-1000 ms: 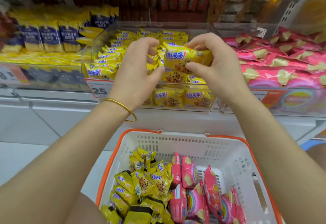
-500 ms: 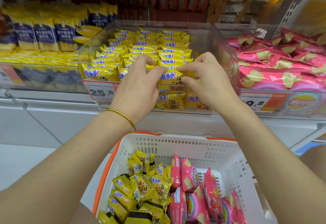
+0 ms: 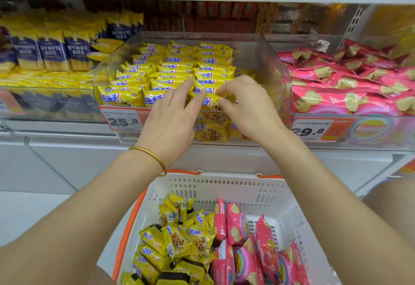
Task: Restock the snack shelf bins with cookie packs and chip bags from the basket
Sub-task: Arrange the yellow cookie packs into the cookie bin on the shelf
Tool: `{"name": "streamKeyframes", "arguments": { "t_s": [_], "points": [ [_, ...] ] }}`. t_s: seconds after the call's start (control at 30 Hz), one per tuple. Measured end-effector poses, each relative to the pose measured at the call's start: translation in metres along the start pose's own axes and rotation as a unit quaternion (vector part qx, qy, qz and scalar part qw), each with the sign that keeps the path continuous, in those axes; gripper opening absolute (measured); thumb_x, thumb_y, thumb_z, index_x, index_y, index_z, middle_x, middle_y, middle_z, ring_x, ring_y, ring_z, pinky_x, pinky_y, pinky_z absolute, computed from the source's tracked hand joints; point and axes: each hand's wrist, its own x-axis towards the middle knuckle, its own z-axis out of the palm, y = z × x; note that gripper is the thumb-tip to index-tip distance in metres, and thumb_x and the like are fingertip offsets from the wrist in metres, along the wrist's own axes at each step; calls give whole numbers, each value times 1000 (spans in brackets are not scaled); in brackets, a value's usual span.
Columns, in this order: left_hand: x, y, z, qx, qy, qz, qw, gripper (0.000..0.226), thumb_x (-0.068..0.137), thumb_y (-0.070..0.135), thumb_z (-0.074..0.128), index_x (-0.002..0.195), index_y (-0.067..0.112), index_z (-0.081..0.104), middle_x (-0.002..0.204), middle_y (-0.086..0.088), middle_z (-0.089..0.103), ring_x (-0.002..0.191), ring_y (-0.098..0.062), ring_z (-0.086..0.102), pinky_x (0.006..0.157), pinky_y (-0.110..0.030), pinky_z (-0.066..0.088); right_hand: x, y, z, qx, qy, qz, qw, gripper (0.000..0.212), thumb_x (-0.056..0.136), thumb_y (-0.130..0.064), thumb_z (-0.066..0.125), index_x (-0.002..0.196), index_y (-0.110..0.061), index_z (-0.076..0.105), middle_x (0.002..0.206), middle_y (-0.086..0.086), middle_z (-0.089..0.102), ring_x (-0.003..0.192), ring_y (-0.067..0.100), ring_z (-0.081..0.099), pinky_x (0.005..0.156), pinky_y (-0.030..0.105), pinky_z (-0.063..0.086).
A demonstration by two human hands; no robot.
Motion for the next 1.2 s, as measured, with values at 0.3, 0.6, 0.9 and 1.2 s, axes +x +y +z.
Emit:
{"name": "streamKeyframes", "arguments": {
  "t_s": [0.3,0.6,0.9,1.2],
  "points": [
    [-52,-18,-17,-43,-74,27,996,31,79,19,43,98,4,63,107,-16,54,96,-37,53,75,-51,48,-83,-13,57,117,19,-87,989,24,84,-4,50,103,-11,63,100,8,58,92,26,56,75,36,47],
    [-102,-27,7,75,-410,12,909,39,97,37,39,134,25,41,140,3,32,126,-18,36,100,-34,39,-154,-5,222,94,-522,144,835,76,89,-49,56,143,-5,27,140,13,43,126,29,45,99,37,42],
    [-87,-32,34,7,-401,-61,914,36,97,37,42,125,16,50,126,-5,49,116,-23,47,94,-39,44,-150,0,196,229,-404,182,867,86,75,-23,75,145,-15,26,134,3,41,119,16,44,88,23,39],
    [-42,0,19,-395,-350,-231,817,10,88,18,64,91,10,61,99,-16,69,80,-23,64,63,-28,52,-106,8,71,295,-161,61,940,89,67,-31,83,141,-21,33,114,-15,42,102,-11,44,88,3,34]
  ]
}}
